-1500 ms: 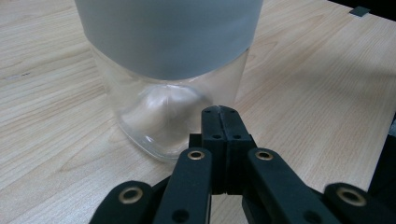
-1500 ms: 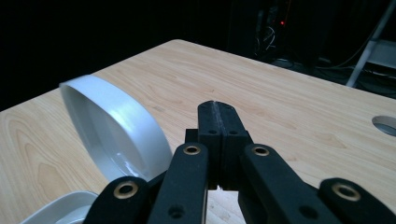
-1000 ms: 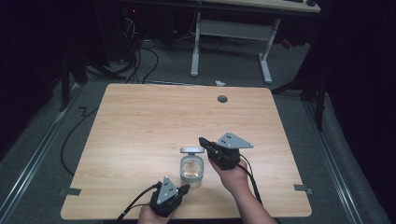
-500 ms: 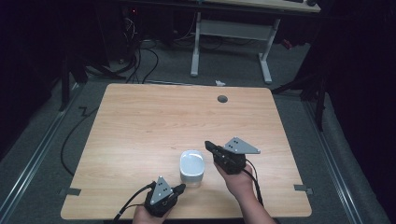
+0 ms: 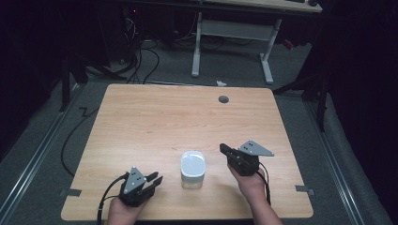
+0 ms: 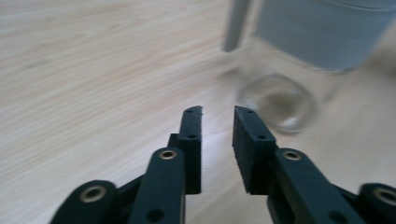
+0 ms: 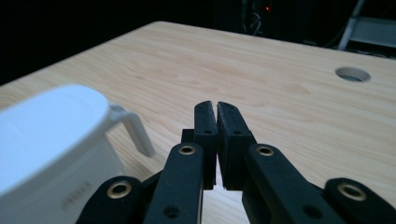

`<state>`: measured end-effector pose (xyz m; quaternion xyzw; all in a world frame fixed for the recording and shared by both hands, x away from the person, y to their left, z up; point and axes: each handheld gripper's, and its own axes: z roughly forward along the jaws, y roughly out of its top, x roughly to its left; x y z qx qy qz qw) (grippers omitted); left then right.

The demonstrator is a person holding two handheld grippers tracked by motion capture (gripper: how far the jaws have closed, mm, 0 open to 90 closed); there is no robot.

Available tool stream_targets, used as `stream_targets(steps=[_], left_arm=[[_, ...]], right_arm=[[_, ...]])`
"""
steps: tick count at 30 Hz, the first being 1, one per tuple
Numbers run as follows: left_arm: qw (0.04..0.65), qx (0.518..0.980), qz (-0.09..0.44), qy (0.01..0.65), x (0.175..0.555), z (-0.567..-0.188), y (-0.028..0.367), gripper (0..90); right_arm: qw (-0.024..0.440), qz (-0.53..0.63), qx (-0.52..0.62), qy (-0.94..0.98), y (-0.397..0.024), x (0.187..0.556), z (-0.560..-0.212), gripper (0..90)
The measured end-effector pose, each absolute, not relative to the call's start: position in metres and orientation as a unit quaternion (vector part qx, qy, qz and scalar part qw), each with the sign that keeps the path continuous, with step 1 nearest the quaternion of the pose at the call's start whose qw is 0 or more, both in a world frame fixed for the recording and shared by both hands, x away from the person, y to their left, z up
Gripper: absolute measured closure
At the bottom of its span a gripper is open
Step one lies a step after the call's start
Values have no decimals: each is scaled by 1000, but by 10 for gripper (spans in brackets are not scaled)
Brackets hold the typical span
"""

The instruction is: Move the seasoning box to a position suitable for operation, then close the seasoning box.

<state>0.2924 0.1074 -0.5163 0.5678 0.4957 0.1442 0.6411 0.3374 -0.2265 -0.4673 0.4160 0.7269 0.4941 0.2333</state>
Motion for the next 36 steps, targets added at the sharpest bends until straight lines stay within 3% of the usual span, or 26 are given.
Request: stream_targets(steps=[6, 12, 14, 16, 17, 22, 25, 36], left_arm=[[637, 538, 166, 526, 310, -518, 129, 621], [620, 541, 191, 535, 319, -523, 133, 524], [607, 550, 214, 532, 323, -526, 137, 493], [563, 569, 282, 528, 332, -536, 153, 471], [557, 560, 290, 541, 335, -537, 162, 464], [589, 485, 264, 590, 333, -529, 196, 469], [586, 494, 266, 585, 329, -529, 194, 462], [582, 508, 265, 577, 325, -532, 185, 455]], right_arm=[[230, 480, 433, 727, -241, 340, -480, 854], [247, 459, 446, 728, -256, 338, -491, 785], [262, 443, 466, 720, -274, 335, -499, 739], [276, 428, 477, 717, -288, 331, -504, 701], [286, 418, 484, 714, -296, 329, -506, 676], [331, 394, 518, 683, -328, 304, -513, 550], [307, 396, 531, 683, -335, 302, -517, 507], [307, 396, 521, 691, -328, 309, -520, 512]])
